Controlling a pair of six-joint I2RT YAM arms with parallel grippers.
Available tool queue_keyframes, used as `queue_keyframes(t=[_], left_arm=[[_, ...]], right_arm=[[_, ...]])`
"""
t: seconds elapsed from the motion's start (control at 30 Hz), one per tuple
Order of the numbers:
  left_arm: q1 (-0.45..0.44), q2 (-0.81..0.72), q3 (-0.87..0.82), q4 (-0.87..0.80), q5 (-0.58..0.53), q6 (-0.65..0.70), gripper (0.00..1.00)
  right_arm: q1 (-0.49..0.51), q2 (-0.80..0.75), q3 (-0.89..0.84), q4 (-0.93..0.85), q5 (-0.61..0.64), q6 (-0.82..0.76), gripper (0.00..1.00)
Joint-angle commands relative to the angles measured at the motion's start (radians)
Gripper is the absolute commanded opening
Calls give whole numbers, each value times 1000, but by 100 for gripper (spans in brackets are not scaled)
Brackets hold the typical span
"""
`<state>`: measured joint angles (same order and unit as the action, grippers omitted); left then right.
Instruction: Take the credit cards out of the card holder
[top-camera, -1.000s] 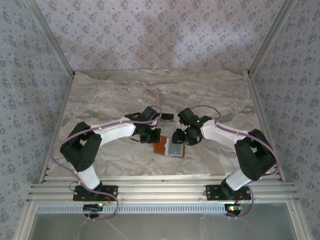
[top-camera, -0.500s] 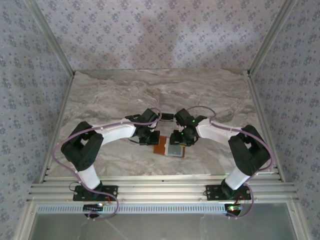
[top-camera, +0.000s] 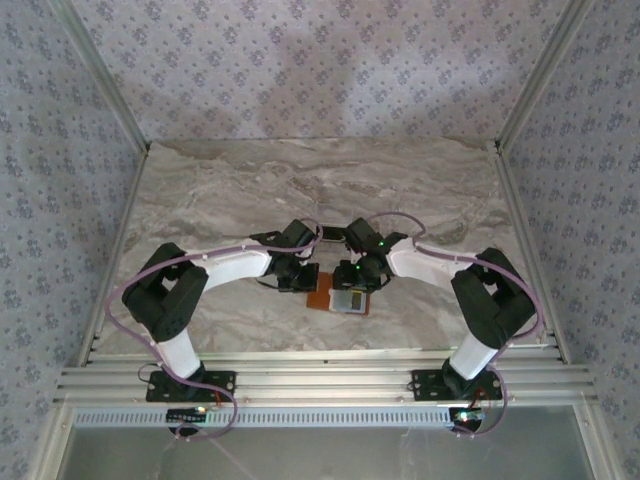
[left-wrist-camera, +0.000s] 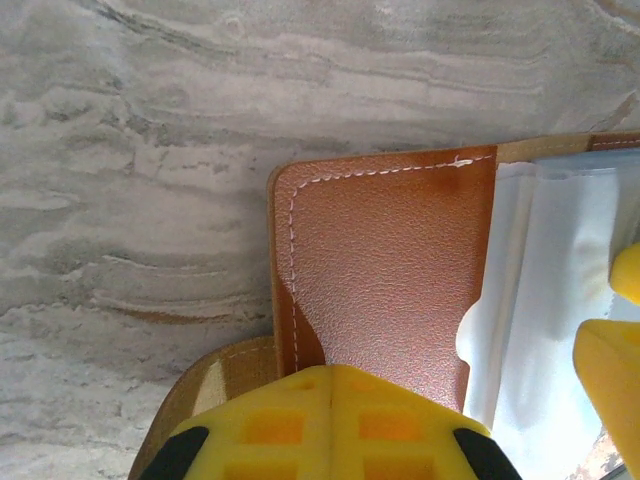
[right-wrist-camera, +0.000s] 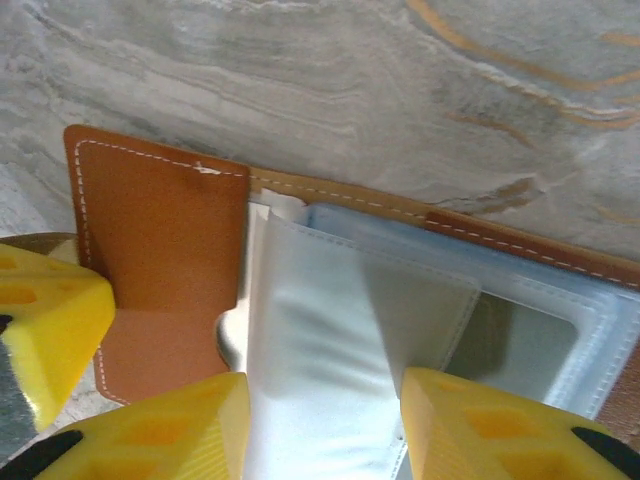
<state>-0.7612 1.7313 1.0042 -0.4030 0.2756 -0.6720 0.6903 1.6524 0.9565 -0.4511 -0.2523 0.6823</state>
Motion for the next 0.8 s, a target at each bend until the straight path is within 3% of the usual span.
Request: queue_keyframes(t=[0.0,0.4,0.77], left_arm=[[2,-50,-17,12,-11,-9,0],[10,-277,-40,-65,-127,-8,0],[86,-440,-117,-95,-137,-4,0]], right_arm=[[12,18,28,28,-23,32,45],[24,44,77,61,-61,44,45],[52,122,163,87,-100,48,44]])
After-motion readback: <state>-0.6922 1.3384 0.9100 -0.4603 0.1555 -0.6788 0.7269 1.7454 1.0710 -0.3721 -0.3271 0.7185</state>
